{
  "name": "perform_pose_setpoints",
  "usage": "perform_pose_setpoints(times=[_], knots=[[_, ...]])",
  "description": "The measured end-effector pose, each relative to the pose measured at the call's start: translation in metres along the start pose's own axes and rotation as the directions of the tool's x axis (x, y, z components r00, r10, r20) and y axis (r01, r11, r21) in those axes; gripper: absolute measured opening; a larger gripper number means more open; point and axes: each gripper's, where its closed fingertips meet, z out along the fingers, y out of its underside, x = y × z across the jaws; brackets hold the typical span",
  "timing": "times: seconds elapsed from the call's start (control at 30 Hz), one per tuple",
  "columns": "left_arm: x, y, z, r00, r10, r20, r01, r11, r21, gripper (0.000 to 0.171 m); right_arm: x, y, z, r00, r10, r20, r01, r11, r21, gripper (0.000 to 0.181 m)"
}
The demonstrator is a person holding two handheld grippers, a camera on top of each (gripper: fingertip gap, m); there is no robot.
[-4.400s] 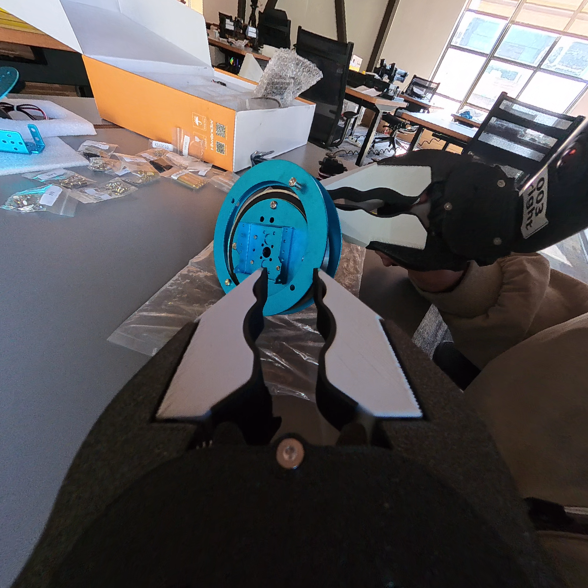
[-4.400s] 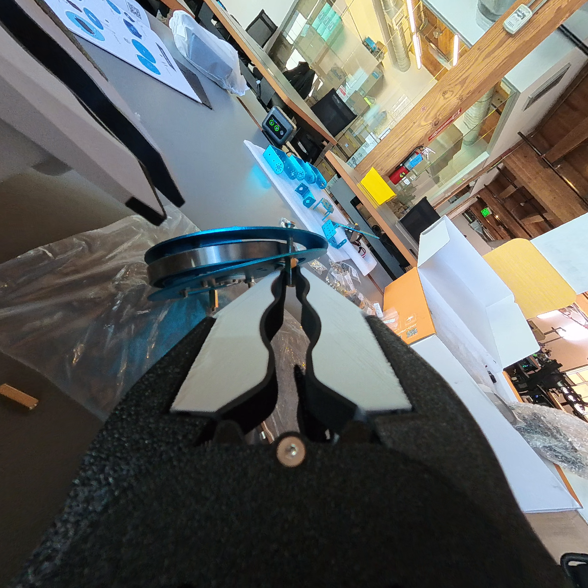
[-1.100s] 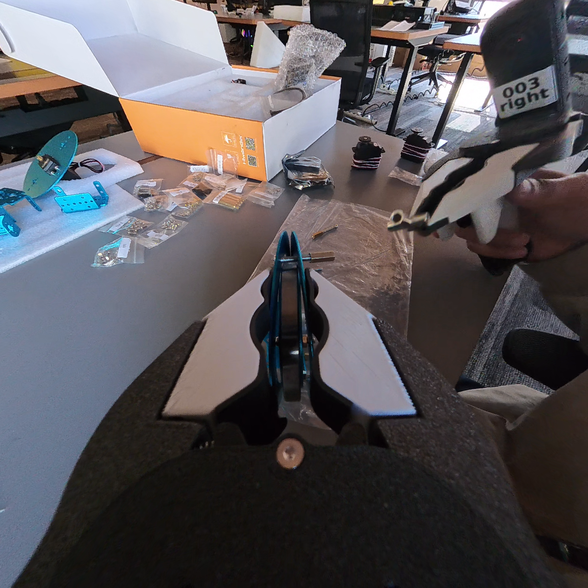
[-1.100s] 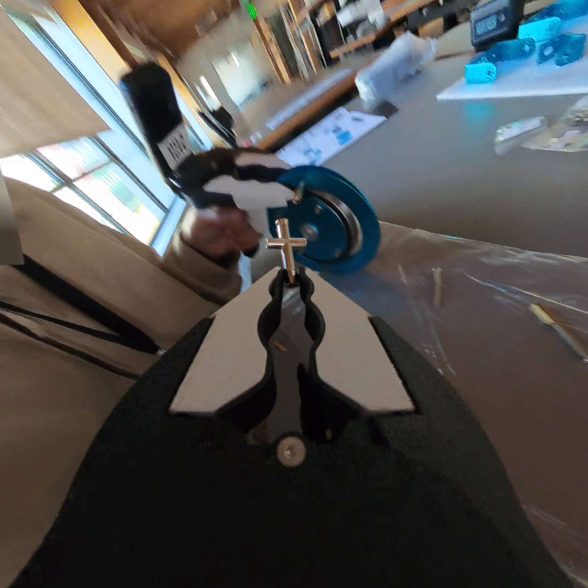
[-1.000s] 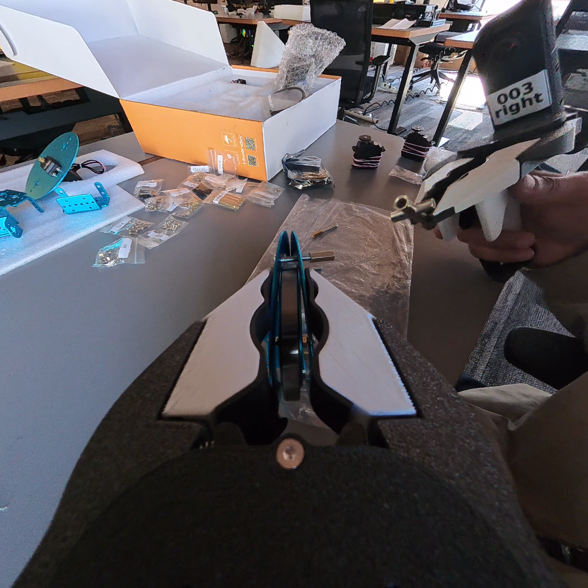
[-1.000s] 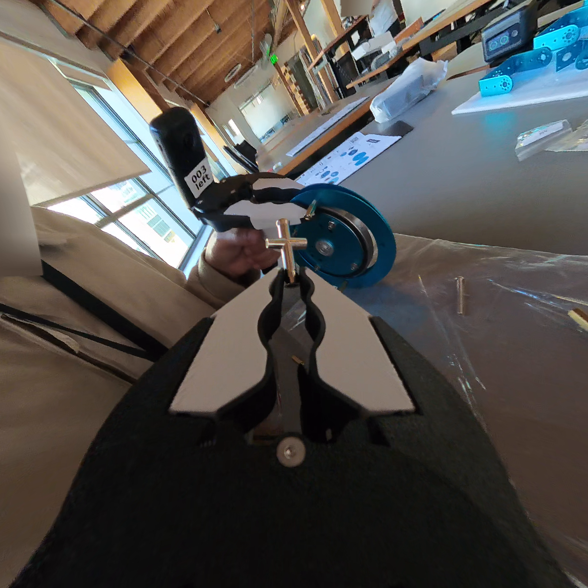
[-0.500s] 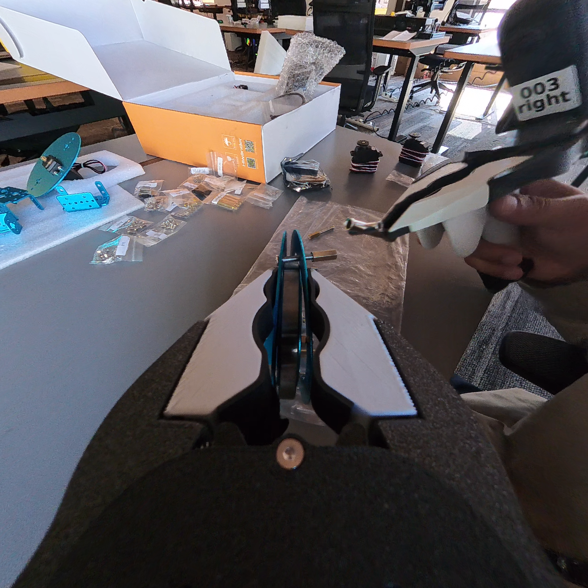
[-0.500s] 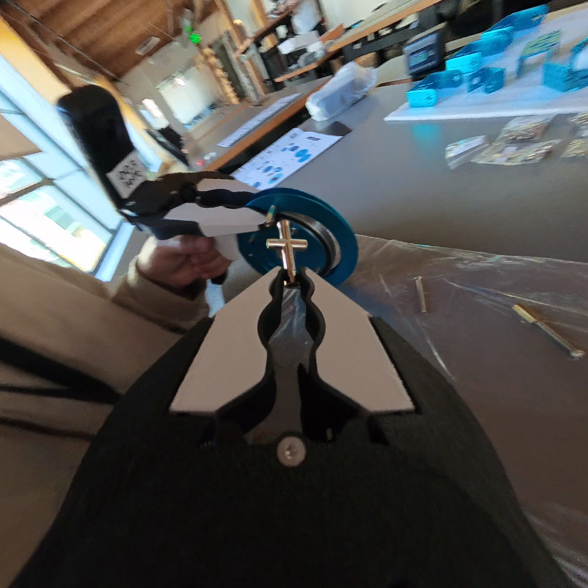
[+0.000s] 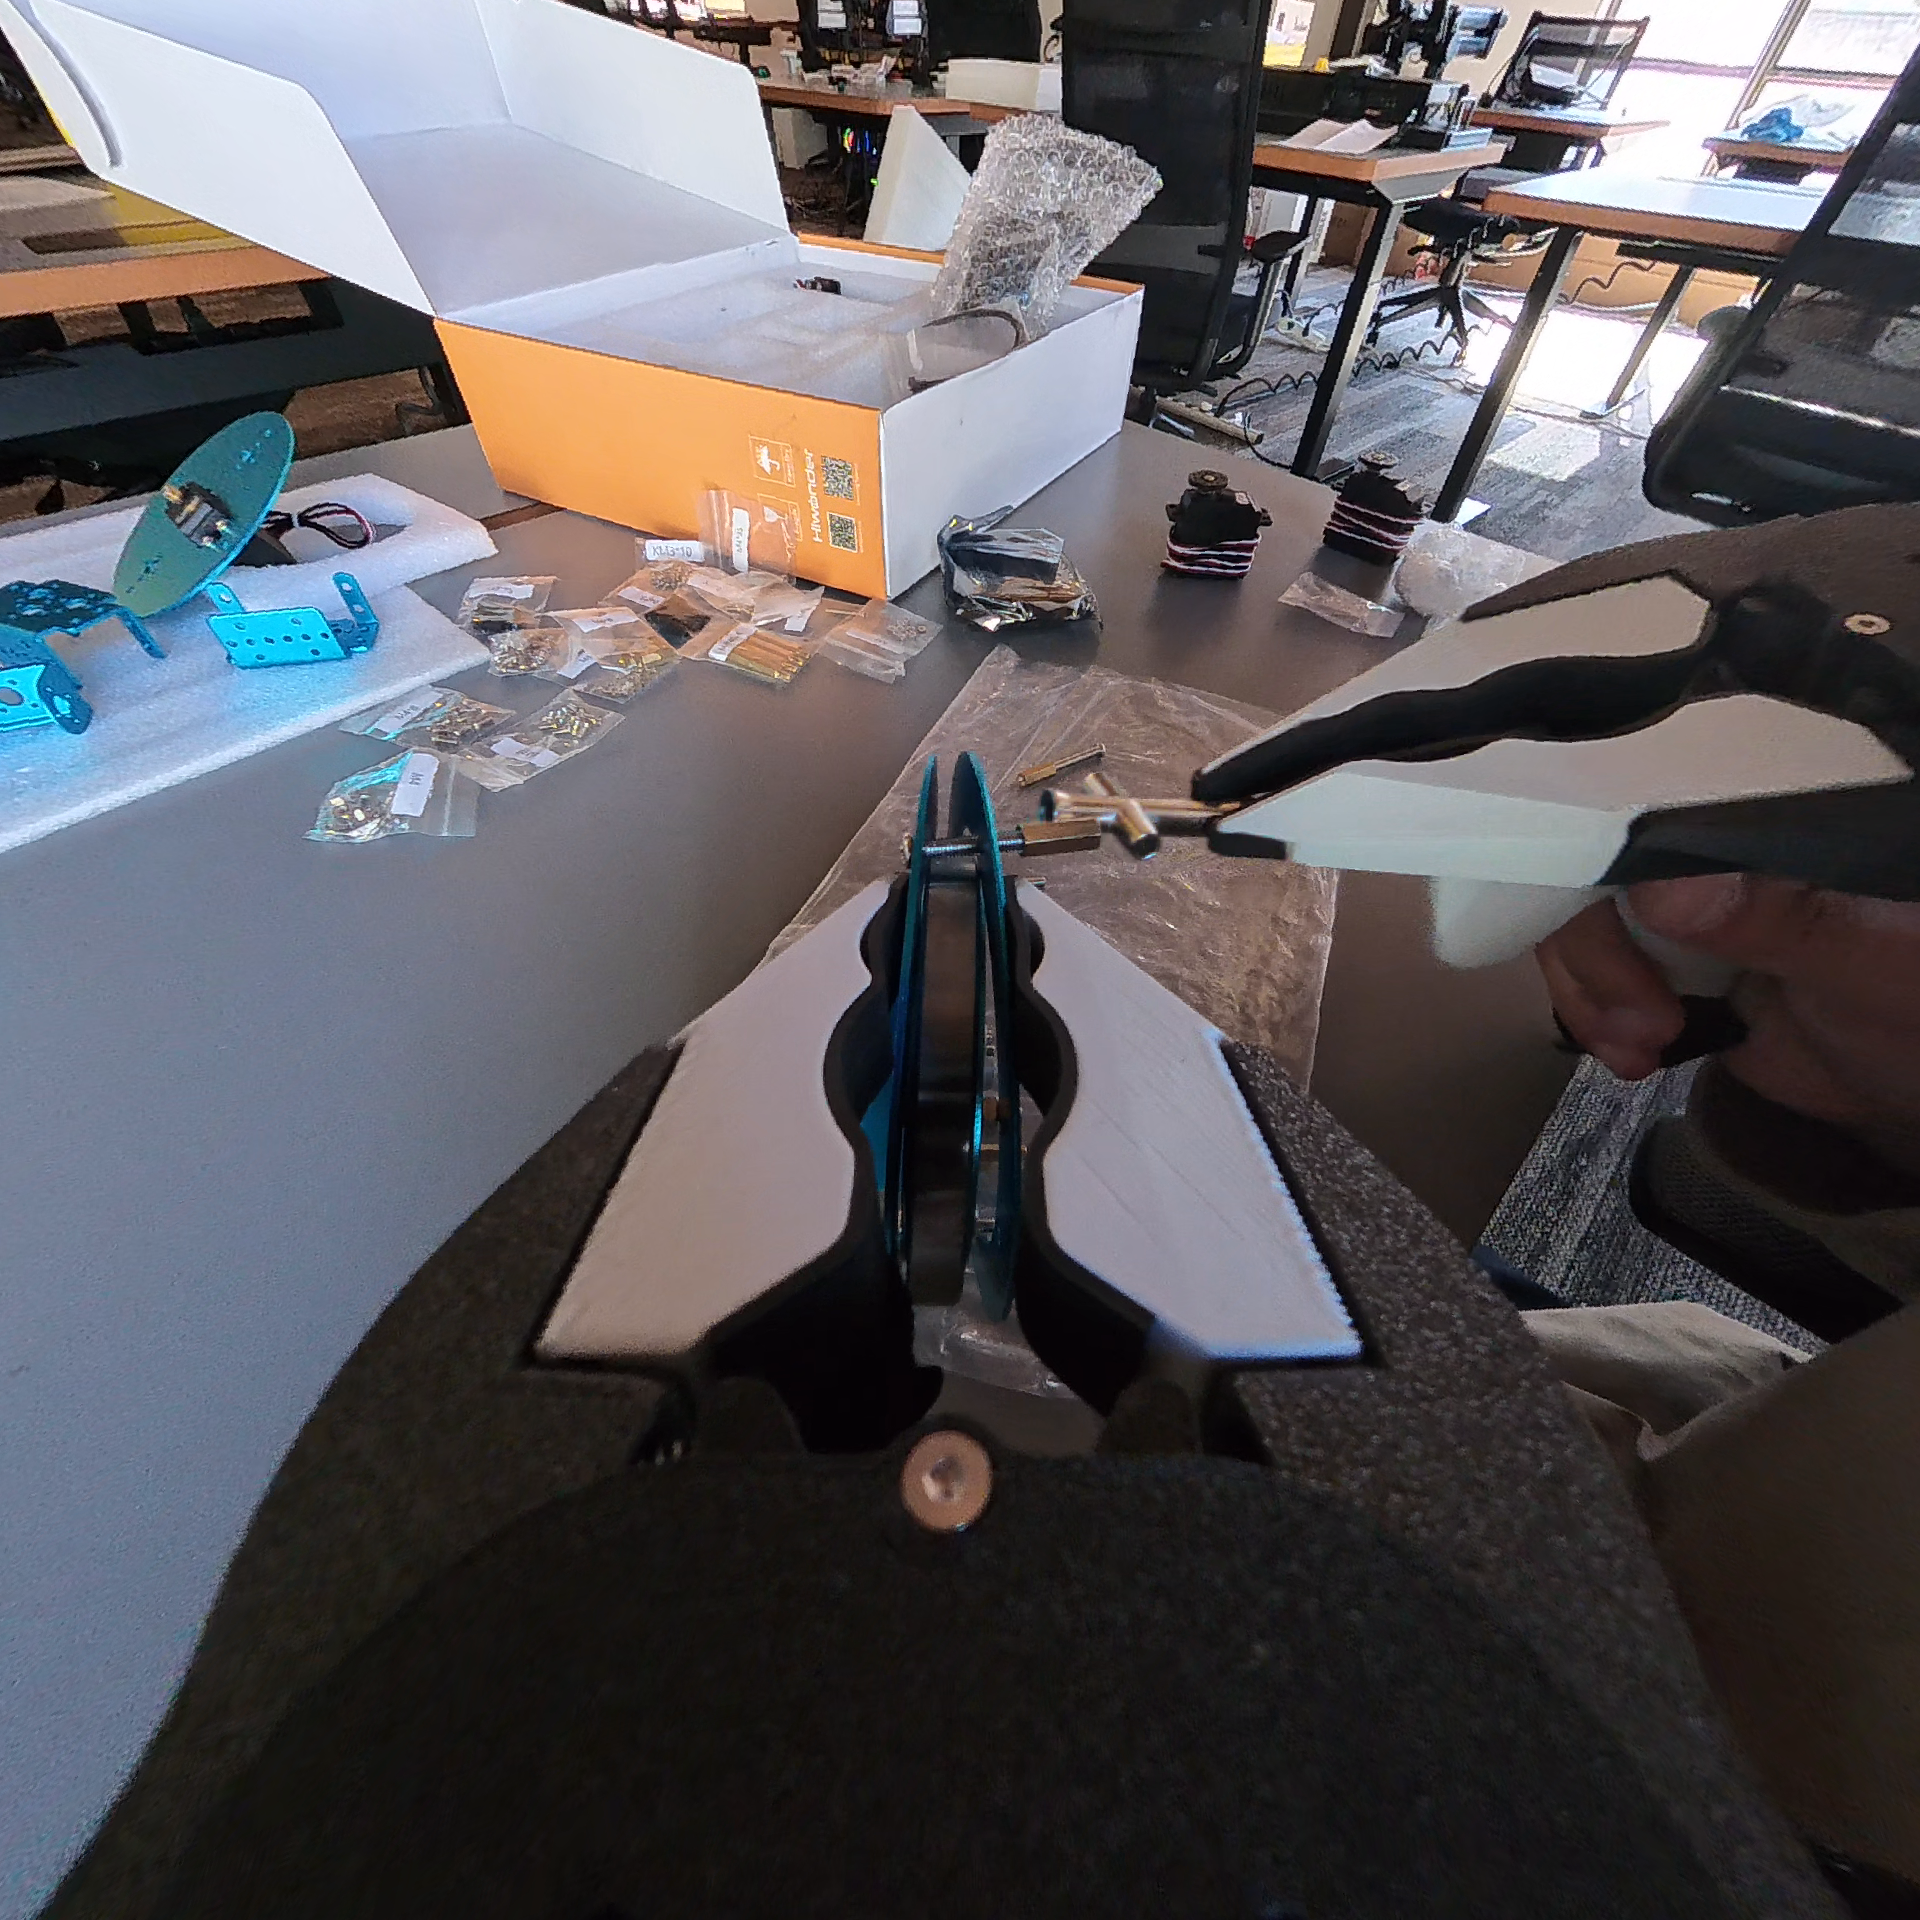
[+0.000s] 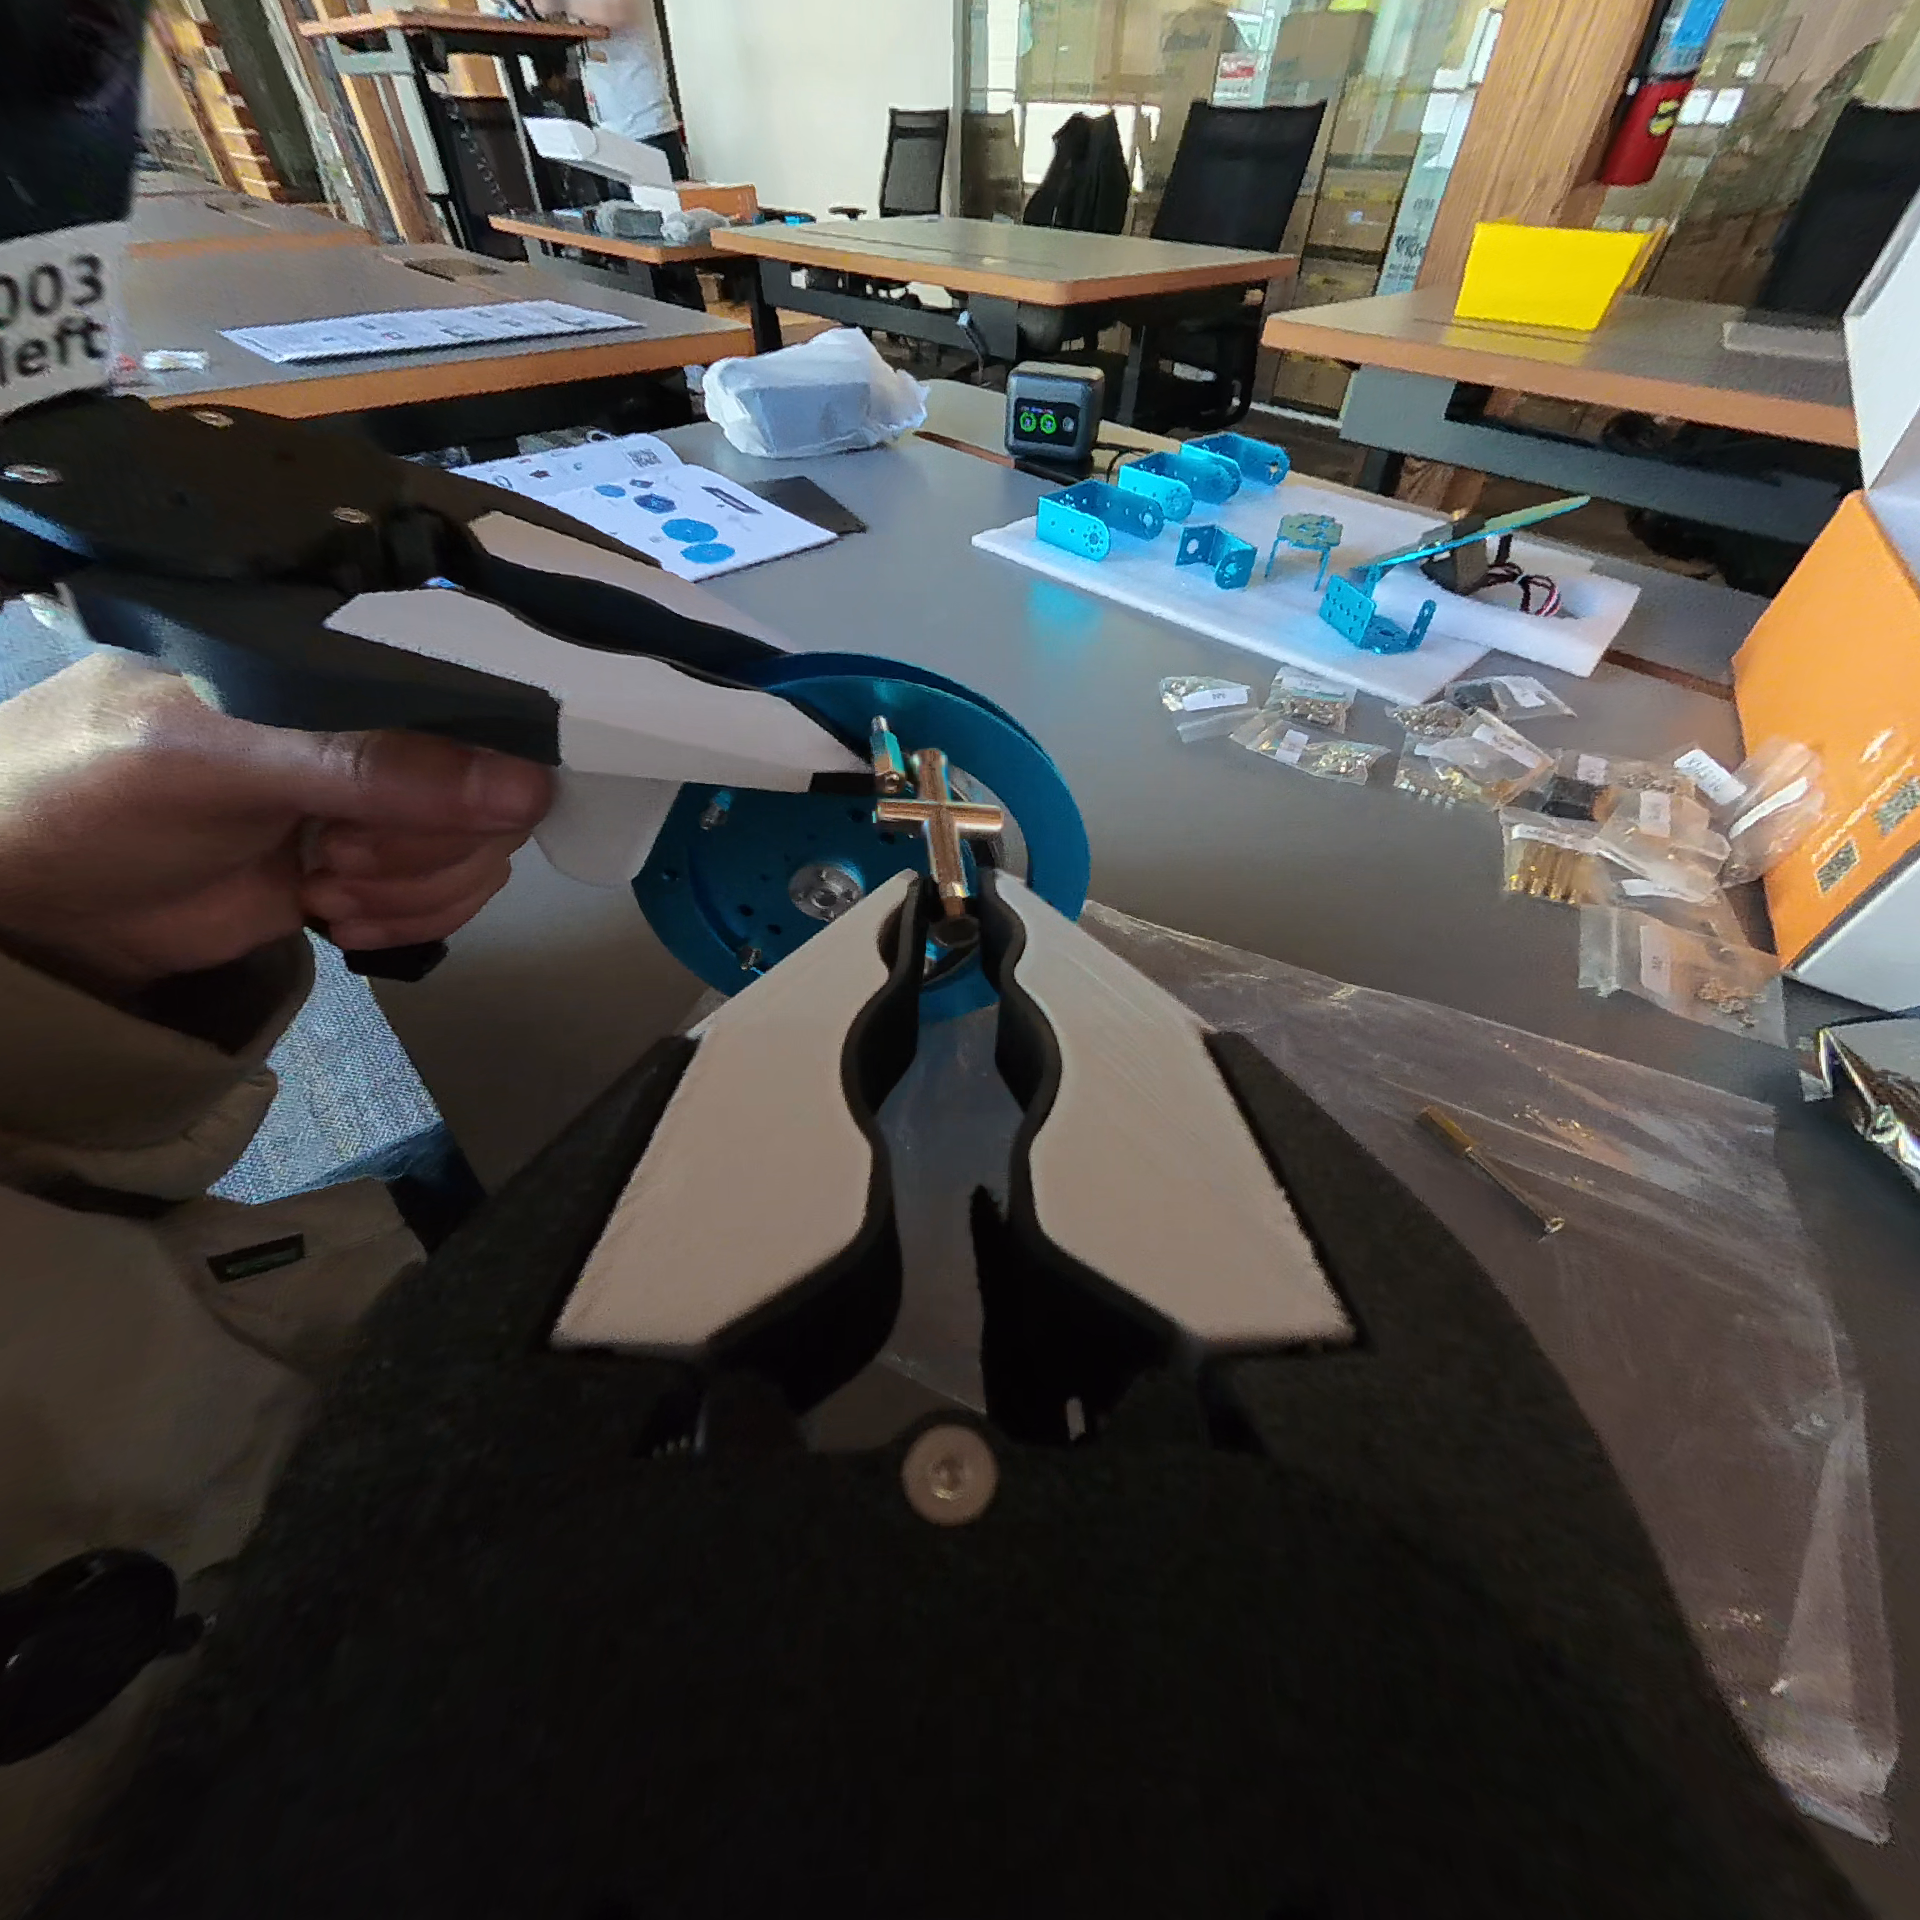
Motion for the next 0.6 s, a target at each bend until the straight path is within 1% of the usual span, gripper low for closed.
perform_pose_setpoints(times=[0.07,0.23,0.37,0.5,0.6], knots=[[0.000,0.000,0.000,1.000,-0.004,0.004,0.004,1.000,0.003,0.015,-0.002,-0.003,-0.003,1.000,-0.006,0.019,0.006,1.000,0.030,0.008],[0.000,0.000,-0.001,1.000,-0.004,0.013,0.004,1.000,0.005,0.015,-0.004,-0.002,-0.011,0.998,-0.061,0.025,0.060,0.997,0.040,0.008],[0.001,0.000,0.000,1.000,0.003,0.013,-0.003,1.000,0.001,0.015,-0.010,-0.002,-0.014,0.996,-0.074,0.039,0.073,0.996,0.042,0.008],[0.002,0.000,0.001,1.000,0.014,0.015,-0.014,1.000,-0.002,0.015,-0.008,-0.003,-0.014,0.992,-0.125,-0.001,0.125,0.992,0.031,0.008],[0.003,-0.001,0.001,1.000,0.014,0.014,-0.014,1.000,-0.003,0.015,-0.008,-0.004,-0.013,0.989,-0.148,-0.007,0.149,0.989,0.018,0.008]])
